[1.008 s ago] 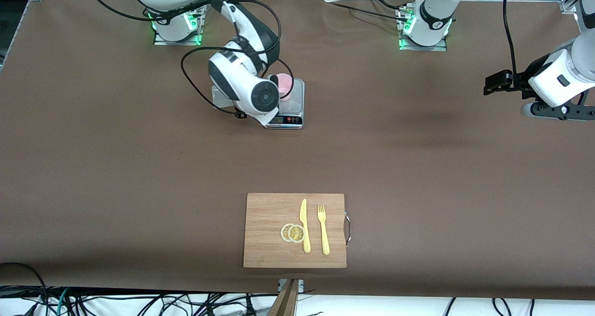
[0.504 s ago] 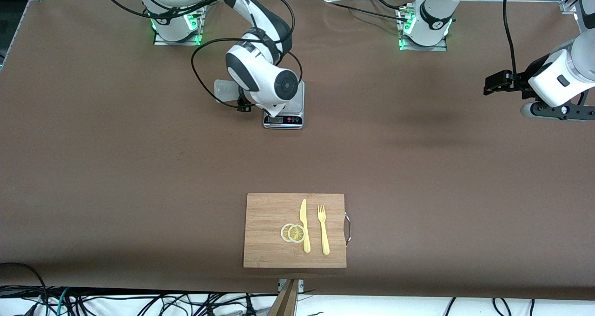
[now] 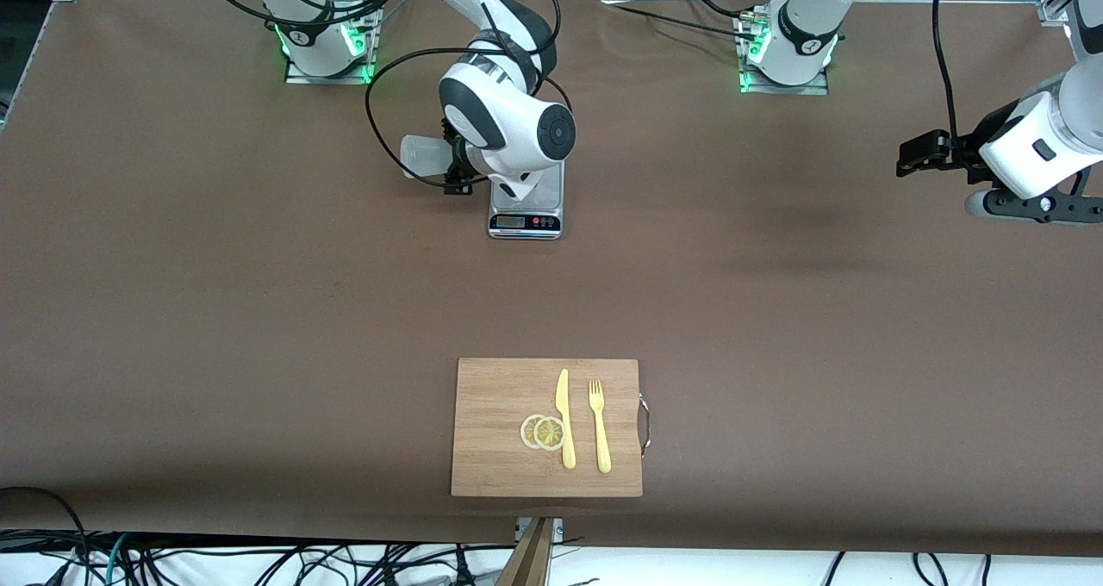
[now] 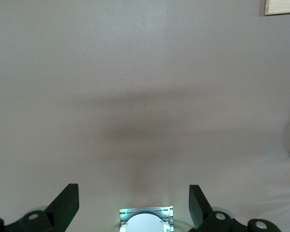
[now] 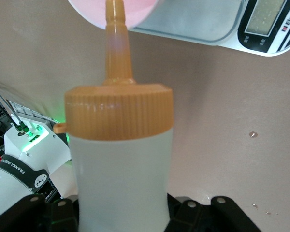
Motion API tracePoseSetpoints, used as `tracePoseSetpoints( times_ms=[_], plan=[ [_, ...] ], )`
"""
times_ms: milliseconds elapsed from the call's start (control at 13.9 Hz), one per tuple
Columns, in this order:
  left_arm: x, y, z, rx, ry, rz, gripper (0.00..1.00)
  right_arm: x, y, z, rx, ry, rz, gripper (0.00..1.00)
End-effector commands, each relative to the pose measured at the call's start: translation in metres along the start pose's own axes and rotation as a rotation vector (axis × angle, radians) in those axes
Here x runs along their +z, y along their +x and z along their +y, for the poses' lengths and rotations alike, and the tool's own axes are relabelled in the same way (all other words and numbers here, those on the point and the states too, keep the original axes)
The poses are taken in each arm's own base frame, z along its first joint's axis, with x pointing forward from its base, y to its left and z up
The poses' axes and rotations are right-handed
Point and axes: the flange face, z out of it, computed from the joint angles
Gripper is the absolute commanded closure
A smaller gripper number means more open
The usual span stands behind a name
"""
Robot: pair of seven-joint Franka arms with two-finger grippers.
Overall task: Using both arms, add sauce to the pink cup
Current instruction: 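Tilt the bottle nozzle into the pink cup and dispense sauce, then carry the sauce bottle with the right gripper back to its spot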
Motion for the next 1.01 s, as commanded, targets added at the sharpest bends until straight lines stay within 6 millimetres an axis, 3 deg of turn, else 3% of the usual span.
tracePoseSetpoints(
  times_ms=[0, 576, 936],
  plan=[
    [-0.006, 0.002, -0.002, 0.021, 0.007, 0.005, 0.0, -0.008, -0.006, 0.003, 0.009, -0.004, 0.006, 1.0],
    [-0.004, 0.004, -0.002, 0.021, 0.007, 0.0, 0.0, -0.022, -0.08, 0.065, -0.048, 0.113, 0.413, 1.0],
    [-0.004, 0.004, -0.002, 0.021, 0.007, 0.0, 0.0, 0.008, -0.17, 0.126, -0.114, 0.11, 0.744, 1.0]
  ],
)
